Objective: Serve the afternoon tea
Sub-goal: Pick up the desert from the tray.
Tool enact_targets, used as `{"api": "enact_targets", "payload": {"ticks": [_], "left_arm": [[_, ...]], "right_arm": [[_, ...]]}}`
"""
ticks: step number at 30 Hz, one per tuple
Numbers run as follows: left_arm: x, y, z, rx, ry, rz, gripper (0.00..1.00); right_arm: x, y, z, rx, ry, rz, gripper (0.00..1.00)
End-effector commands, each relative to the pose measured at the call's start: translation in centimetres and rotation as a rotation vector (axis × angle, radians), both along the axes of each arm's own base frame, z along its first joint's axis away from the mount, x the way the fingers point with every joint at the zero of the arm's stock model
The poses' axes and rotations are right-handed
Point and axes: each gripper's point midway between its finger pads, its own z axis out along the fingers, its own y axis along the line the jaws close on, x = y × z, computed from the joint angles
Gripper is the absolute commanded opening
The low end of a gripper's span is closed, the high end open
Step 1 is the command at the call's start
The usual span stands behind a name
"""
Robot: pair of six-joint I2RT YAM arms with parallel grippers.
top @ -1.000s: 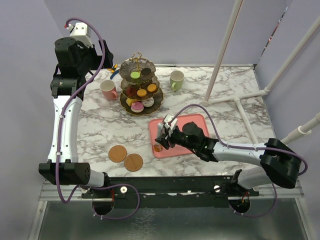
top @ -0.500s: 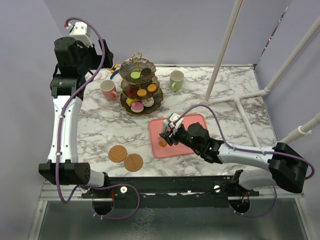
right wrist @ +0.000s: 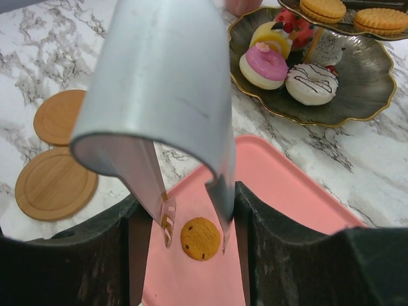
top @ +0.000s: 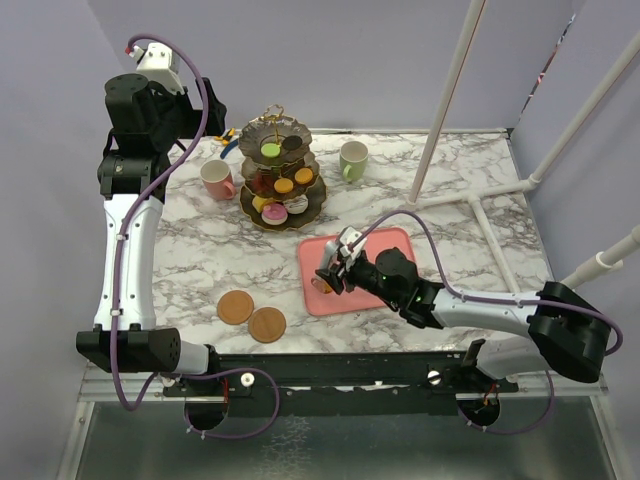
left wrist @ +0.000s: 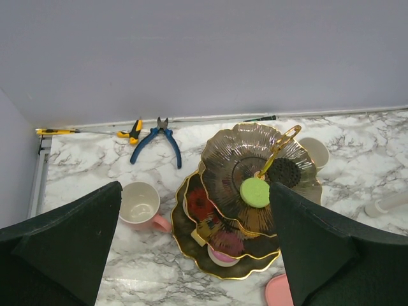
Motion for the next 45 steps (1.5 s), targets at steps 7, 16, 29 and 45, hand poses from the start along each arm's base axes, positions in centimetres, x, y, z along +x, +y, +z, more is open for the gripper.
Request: {"api": "enact_targets", "payload": {"ticks": [7, 16, 29, 45], "left_arm": [[-1.2, -0.1, 2.1, 0.012, -0.046, -0.018, 0.99], [-1.2, -0.3, 2.3, 0.003, -0.048, -0.027, 0.99], [-1.3, -0.4, 2.6, -0.002, -0.054, -0.031, 0.99], [-1.5, 0.1, 2.6, 0.028, -0.061, -0.011, 0.99]], "right_arm": [[0.8, 0.3, -0.1, 0.034, -0.040, -0.034, 0.52], [0.5, 0.0, -1.1, 0.031, -0.021, -0.033, 0.53], [0.7, -0.5, -2.7, 0.010, 0.001, -0.064, 0.55], [0.1, -1.1, -4.5, -0.005, 0.054, -0.071, 0.38]]}}
